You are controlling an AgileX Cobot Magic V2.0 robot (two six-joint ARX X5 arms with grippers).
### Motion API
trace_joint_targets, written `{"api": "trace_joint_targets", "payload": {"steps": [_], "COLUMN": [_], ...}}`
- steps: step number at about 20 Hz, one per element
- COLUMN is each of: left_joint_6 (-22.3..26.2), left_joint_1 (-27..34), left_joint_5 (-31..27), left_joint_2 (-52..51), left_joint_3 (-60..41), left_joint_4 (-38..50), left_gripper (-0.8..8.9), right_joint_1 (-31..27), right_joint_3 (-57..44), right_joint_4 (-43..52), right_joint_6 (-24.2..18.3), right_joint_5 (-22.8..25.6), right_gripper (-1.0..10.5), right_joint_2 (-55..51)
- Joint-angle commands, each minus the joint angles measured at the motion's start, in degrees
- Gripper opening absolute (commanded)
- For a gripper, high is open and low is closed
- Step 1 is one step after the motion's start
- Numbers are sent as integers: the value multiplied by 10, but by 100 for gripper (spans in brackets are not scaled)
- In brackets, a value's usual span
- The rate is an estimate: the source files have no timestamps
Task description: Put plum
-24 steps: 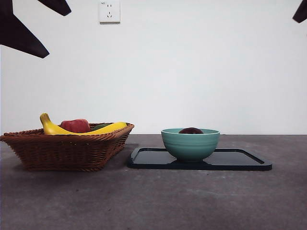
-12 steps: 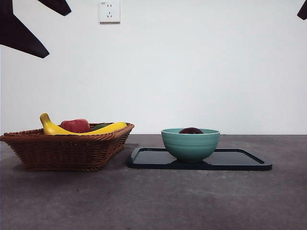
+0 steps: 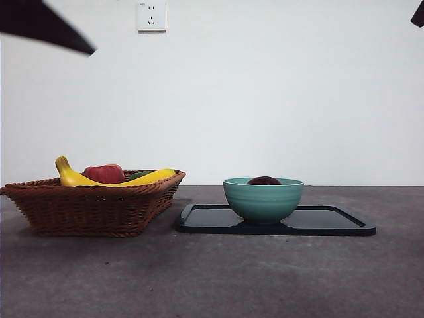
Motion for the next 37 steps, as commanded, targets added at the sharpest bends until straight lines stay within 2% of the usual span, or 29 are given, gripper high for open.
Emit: {"api": "trace_joint_targets", "payload": {"steps": [1,4,10,15,20,25,31,37], "left_joint_6": [-14,-15,-8,7,25,53,97,100], "left_joint_1": [-5,-12,-18,-22,-28,-38,-56,-64], "left_joint_5": [-28,-56,-69,-69,-70,-101,-137,-141], "left_joint_2": [52,144,356,502,597,657,688,713], "left_joint_3": [66,164,360,461,490,490,490,490], "left_joint_4": [9,9,9,15,55,88,104,106], "left_gripper": [373,373,372,371,371,372,373,373], "right_joint_1": [3,3,3,3,3,3,3,3], "right_joint_3": [3,3,3,3,3,3,3,3], "right_joint_4": [4,4,4,4,4,3,-10,-11], "right_joint_6": [8,8,8,8,8,8,8,8], "right_joint_5": [-2,-2,-2,-2,-2,-2,-2,-2], "right_gripper": [193,193,193,193,193,193,193,193], "right_joint_2": [2,2,2,2,2,2,2,2]}}
